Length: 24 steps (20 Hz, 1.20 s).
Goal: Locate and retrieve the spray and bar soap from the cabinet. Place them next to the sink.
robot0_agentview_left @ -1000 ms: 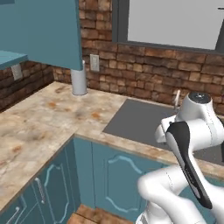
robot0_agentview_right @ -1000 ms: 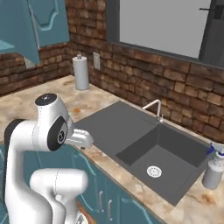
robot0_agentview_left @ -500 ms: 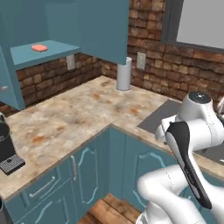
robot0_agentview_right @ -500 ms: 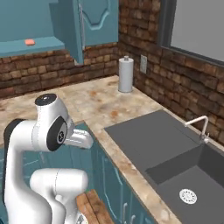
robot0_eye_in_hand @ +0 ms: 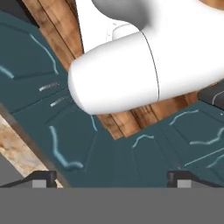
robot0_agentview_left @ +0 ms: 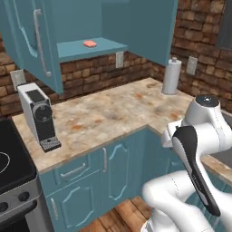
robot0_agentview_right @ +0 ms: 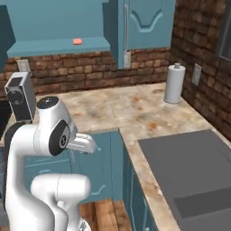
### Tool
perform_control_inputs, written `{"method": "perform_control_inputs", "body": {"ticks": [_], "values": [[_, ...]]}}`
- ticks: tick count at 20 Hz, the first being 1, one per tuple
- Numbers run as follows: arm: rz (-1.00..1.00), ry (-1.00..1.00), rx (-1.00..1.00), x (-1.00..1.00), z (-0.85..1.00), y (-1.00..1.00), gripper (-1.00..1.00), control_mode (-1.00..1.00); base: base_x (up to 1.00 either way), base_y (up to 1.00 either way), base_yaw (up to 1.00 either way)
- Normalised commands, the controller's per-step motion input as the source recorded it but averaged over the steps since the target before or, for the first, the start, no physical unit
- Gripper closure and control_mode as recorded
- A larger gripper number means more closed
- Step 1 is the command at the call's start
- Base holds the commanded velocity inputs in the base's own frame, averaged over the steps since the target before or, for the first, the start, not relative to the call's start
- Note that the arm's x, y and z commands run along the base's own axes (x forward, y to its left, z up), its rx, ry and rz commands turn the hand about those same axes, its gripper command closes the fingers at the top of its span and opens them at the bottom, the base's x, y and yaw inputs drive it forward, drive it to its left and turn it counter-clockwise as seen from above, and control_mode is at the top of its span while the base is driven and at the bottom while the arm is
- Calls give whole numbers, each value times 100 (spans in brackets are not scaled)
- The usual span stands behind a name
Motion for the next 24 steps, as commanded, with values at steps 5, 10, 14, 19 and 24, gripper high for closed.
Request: {"method": "perform_control_inputs", "body": {"ticks": [5, 10, 14, 19, 24], "values": [[0, 0, 0, 0, 0, 0, -100, 100, 0, 33, 41], [0, 0, 0, 0, 0, 0, -100, 100, 17, 41, 32], [0, 0, 0, 0, 0, 0, -100, 100, 29, 42, 16], [0, 0, 0, 0, 0, 0, -100, 100, 61, 13, 6], [0, 0, 0, 0, 0, 0, -100, 100, 63, -3, 15]]}}
